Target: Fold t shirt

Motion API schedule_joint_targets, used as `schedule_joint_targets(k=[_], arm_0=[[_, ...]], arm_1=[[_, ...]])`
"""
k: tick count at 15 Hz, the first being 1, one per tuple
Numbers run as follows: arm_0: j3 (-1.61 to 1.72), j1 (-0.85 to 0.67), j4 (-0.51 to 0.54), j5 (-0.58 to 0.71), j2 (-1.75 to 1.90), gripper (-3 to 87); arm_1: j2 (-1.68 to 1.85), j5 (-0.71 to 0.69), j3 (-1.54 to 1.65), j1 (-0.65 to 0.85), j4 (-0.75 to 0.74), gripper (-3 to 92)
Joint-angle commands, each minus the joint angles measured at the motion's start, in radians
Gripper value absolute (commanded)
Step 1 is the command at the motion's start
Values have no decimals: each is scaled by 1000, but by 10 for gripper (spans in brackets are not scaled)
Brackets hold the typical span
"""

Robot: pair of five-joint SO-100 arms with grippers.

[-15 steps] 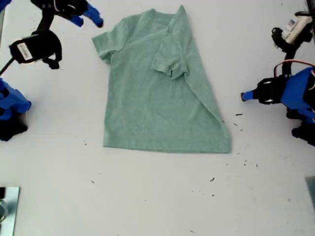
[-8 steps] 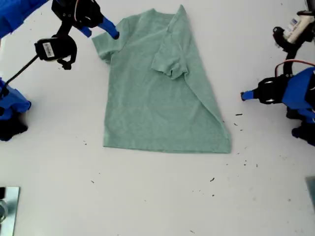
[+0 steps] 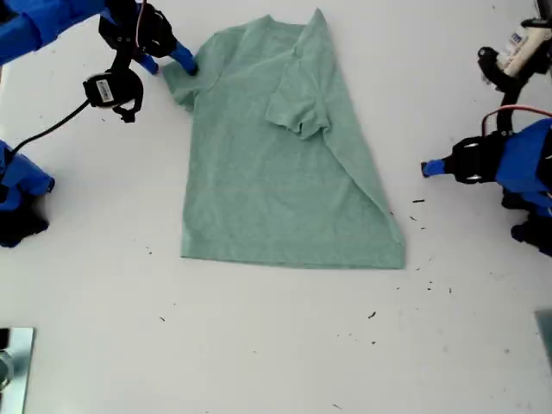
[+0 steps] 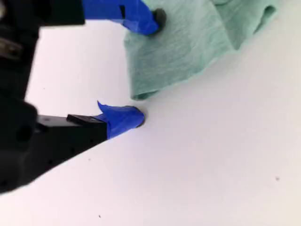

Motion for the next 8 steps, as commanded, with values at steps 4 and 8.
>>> schedule_joint_targets(k=[4, 8], arm_0=[[-44, 91, 20, -14, 316, -3], [-314, 181, 118, -15, 376, -3]], arm_1=[[9, 11, 44, 2, 2, 24], [11, 11, 46, 3, 3, 24]])
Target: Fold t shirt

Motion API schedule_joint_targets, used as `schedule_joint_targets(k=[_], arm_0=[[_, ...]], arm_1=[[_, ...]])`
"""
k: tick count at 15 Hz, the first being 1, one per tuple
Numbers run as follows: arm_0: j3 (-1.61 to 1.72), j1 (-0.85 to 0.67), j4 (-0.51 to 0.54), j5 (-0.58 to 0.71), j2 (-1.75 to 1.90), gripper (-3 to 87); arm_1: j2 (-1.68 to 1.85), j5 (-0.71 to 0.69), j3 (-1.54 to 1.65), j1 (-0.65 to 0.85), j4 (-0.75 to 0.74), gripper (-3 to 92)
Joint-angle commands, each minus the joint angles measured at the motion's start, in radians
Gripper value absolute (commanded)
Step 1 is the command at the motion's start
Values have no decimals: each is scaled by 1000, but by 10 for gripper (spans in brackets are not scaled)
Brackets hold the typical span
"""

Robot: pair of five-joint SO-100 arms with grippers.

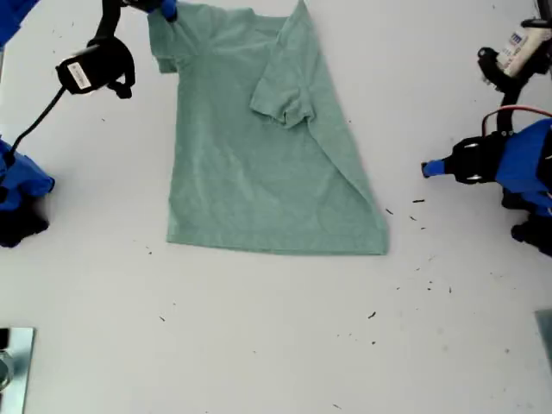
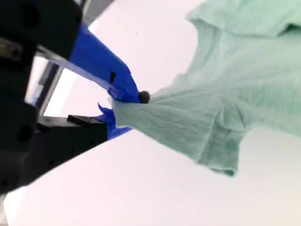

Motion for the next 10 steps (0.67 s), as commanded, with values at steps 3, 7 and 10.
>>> schedule_joint_targets(k=[3, 7, 10], arm_0=[[-187, 262, -144, -58, -115, -3], [-347, 354, -339, -115, -480, 0], [-379, 236, -348, -130, -566, 294]], arm_1=[[11, 14, 43, 3, 3, 24], [11, 17, 44, 2, 5, 24], [11, 20, 44, 0, 6, 24]])
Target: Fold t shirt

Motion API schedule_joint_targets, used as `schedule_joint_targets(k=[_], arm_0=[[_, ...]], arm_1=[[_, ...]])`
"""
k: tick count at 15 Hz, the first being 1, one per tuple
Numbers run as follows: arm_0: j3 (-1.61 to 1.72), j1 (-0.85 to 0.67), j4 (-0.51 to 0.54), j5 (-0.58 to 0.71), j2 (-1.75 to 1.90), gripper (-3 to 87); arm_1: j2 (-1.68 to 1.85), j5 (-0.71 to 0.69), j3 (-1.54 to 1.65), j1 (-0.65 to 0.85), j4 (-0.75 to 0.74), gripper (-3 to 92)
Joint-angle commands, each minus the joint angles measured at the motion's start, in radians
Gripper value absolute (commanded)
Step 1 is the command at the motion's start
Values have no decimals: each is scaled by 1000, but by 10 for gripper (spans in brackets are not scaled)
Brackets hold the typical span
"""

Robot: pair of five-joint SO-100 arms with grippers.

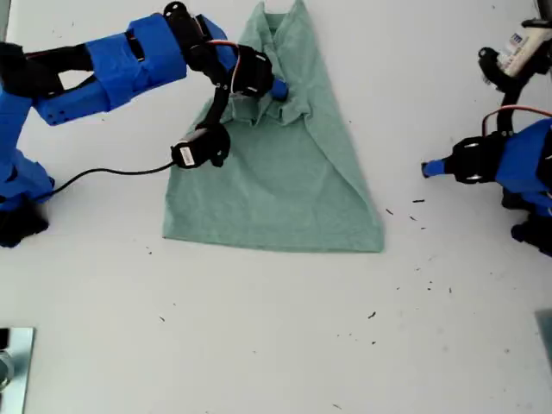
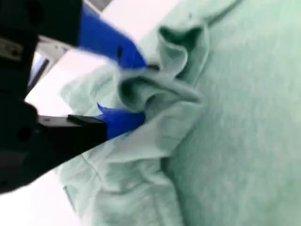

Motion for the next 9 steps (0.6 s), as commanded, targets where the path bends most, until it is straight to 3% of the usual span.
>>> schedule_joint_targets(k=[1, 3, 5, 7, 9], arm_0=[[-41, -112, 78, 3, 126, 287], [-5, -158, 258, 17, 402, 277], [258, -156, 314, 9, 762, 256], [865, -83, 144, -67, 1178, 81], [1443, 25, -29, -198, 1634, -2]], arm_1=[[12, 12, 44, -3, 8, 24], [12, 12, 44, -3, 8, 24], [14, 12, 44, -3, 8, 24], [14, 14, 44, 0, 8, 24], [14, 14, 44, 0, 8, 24]])
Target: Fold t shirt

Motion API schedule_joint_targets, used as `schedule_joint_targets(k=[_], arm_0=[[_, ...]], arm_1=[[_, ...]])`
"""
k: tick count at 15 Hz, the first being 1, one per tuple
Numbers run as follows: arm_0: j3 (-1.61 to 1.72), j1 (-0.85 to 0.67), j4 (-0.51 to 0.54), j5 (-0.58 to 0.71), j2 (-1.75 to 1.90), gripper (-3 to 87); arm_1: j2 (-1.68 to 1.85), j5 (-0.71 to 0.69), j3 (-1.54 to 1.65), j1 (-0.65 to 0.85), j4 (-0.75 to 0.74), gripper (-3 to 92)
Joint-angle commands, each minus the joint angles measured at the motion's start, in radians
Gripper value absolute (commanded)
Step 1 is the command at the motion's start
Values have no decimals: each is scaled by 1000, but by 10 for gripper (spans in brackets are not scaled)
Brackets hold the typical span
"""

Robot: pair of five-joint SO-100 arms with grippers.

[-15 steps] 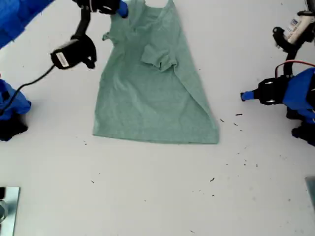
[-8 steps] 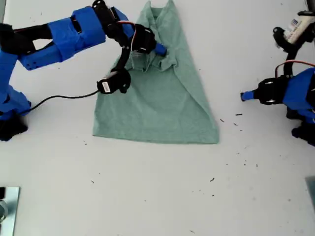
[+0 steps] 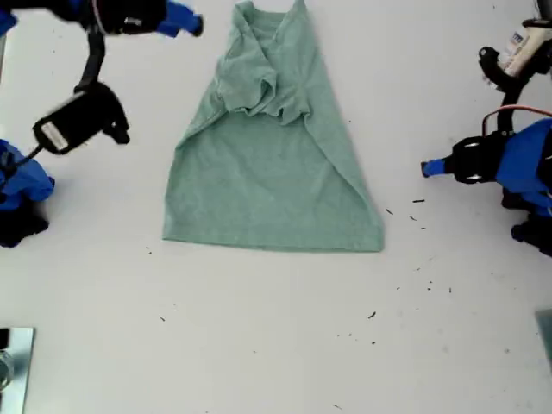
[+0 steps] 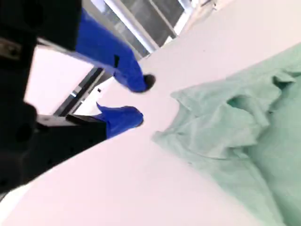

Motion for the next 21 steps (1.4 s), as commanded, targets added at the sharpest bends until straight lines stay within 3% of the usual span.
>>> schedule_joint_targets(k=[1, 3, 6, 8, 11, 12, 13, 15, 18, 21], arm_0=[[686, 121, -137, -164, 595, -2], [1054, 295, -213, -339, 954, -2], [1227, 387, -225, -472, 1020, -2], [1261, 370, -215, -460, 1089, -2], [1335, 359, -109, -453, 1371, -2], [1341, 359, -80, -453, 1420, -2], [1341, 359, -83, -453, 1411, -2], [1341, 365, -86, -453, 1405, -2], [1341, 364, -87, -443, 1405, -2], [1342, 367, -87, -439, 1407, -2]], arm_1=[[8, 14, 43, -2, 8, 24], [6, 14, 43, -2, 8, 24], [3, 20, 34, -28, 6, 24], [-84, 78, -80, -130, -25, 24], [-690, 54, -715, -242, 51, 24], [-879, 67, -911, -296, 83, 98], [-1032, 64, -1071, -339, 126, 341], [-1218, 71, -1262, -374, 210, 352], [-1371, 61, -1266, -383, 202, 375], [-1420, 58, -1051, -362, -11, 348]])
